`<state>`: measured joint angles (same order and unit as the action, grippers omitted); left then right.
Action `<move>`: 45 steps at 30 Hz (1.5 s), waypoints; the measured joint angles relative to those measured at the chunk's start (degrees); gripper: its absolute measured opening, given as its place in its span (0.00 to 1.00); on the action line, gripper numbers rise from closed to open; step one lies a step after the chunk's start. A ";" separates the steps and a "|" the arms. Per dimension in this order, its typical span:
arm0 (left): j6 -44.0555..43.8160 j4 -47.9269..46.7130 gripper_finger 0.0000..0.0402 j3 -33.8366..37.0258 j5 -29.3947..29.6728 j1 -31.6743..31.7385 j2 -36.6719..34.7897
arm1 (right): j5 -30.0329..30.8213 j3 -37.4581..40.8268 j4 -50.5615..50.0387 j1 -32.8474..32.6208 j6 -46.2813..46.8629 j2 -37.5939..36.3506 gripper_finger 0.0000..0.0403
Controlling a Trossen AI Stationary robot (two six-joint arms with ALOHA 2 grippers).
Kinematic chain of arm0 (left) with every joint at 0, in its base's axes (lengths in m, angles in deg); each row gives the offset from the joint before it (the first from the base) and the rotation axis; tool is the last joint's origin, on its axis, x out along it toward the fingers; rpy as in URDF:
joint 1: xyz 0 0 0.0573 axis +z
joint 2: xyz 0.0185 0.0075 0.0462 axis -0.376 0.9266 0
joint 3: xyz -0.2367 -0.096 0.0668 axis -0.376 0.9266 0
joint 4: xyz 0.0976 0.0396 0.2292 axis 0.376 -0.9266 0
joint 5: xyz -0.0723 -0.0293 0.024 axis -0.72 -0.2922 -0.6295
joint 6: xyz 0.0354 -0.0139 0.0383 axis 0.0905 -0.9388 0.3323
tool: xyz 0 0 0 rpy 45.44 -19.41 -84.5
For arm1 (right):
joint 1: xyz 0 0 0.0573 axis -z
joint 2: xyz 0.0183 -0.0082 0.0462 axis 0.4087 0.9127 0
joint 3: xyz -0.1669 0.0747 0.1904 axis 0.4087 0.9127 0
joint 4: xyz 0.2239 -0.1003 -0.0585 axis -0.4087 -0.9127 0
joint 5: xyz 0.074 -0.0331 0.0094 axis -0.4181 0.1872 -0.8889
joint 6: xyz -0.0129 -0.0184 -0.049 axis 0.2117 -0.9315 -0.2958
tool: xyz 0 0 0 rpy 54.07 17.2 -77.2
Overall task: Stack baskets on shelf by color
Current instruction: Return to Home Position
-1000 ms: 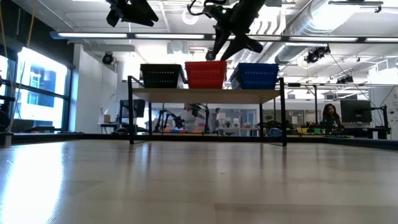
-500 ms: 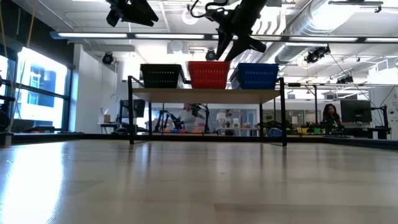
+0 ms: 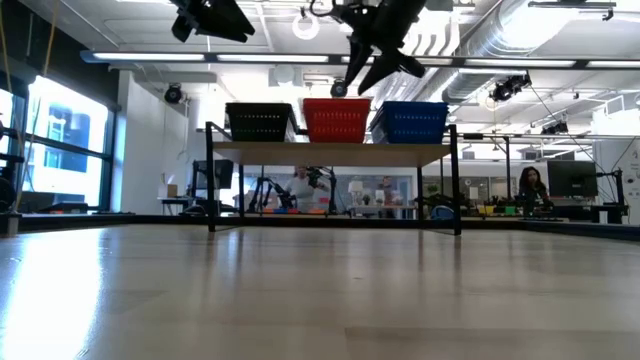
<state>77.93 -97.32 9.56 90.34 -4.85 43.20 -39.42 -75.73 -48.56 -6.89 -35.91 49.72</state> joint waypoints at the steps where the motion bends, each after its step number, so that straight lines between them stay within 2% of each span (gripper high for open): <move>1: 0.44 -0.01 0.30 0.00 0.00 -0.02 0.00 | 0.11 -0.42 -0.22 -0.02 -0.72 -0.11 0.28; 4: 0.57 -0.10 0.30 0.02 -0.86 0.00 -0.46 | 0.10 -2.27 -1.43 -0.46 -3.69 -0.12 0.28; 10: 0.00 -2.04 0.30 0.02 -8.79 0.00 -4.72 | -2.96 -7.23 -6.58 -3.41 -12.79 -1.11 0.28; 18: 0.16 -8.74 0.30 0.02 -11.12 -0.09 -11.05 | 5.46 -7.64 -4.80 -7.69 -23.22 -6.75 0.28; 21: 0.18 -8.96 0.30 0.43 -11.13 -0.09 -12.91 | 6.40 -7.64 -4.17 -8.91 -25.36 -8.60 0.28; 24: -0.52 -6.28 0.30 4.88 -11.15 -0.51 -15.62 | 6.56 -7.64 -3.91 -9.55 -26.50 -9.42 0.28; 27: -1.77 -1.89 0.30 12.55 -12.28 -1.79 -19.58 | 7.75 -7.62 -4.37 -9.90 -28.43 -9.89 0.28; 33: -3.90 7.17 0.30 25.12 -13.17 -4.14 -30.49 | 8.09 -7.56 -4.76 -9.20 -30.69 -10.90 0.28; 39: -3.95 7.50 0.30 32.73 -12.55 -5.31 -42.25 | 7.92 -7.56 -3.36 -6.23 -29.42 -14.48 0.28; 45: -3.95 8.60 0.30 39.76 -12.39 -5.42 -52.02 | 3.60 -7.56 2.42 -4.48 -29.69 -19.03 0.28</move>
<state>73.98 -88.72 49.32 77.94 -10.27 -8.81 -35.81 -83.29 -46.14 -11.37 -65.61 30.69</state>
